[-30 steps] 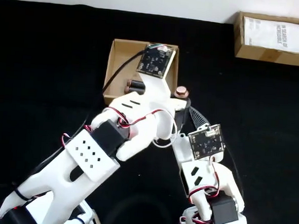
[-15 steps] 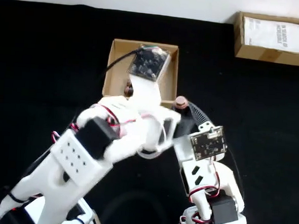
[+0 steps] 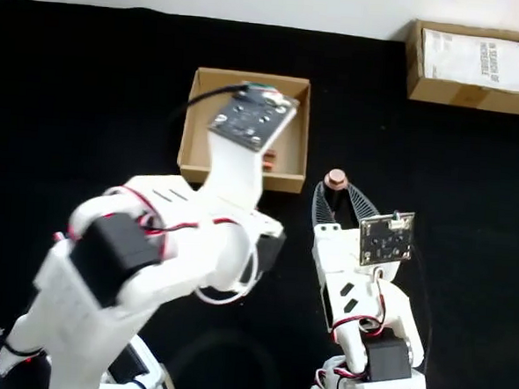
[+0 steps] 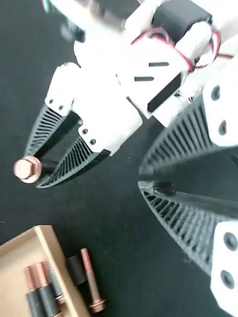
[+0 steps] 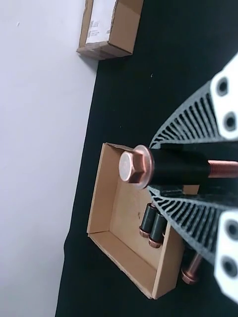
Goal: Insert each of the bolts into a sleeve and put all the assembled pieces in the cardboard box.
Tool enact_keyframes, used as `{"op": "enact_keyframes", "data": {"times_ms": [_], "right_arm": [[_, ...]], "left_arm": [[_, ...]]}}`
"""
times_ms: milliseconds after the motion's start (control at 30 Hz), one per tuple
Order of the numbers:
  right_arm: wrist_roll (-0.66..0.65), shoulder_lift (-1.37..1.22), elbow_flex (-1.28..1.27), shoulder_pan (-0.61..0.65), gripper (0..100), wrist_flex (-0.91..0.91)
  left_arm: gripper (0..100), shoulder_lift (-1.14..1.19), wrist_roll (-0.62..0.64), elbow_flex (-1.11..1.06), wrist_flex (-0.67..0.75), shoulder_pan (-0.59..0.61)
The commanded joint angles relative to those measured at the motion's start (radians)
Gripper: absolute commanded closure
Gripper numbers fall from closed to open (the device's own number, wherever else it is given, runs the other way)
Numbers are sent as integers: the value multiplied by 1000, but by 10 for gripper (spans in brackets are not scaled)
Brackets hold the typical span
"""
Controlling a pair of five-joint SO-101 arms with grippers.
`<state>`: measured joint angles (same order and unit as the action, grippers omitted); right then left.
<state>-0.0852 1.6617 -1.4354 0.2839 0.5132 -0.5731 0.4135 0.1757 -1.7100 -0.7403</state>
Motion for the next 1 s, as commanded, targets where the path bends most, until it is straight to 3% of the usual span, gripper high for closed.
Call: {"op": "enact_keyframes", "data": {"times_ms": [0,133,233,367,567,733,967], "right_arm": [[8,5,27,-13,992,-28],[20,2,117,-13,992,-25],[101,-61,228,-13,992,2],[203,-321,492,-13,992,101],[210,-825,937,10,992,168],[0,-1187,1225,59,992,165],[-331,-1555,1380,160,992,168]], "left_arm": [[992,-59,-5,84,-8,50],[992,-139,-38,71,20,209],[992,-202,-110,15,21,371],[992,-309,-190,-130,21,582],[992,-487,-236,-542,126,814],[992,-677,-236,-951,423,941],[992,-912,-232,-1386,730,958]]}}
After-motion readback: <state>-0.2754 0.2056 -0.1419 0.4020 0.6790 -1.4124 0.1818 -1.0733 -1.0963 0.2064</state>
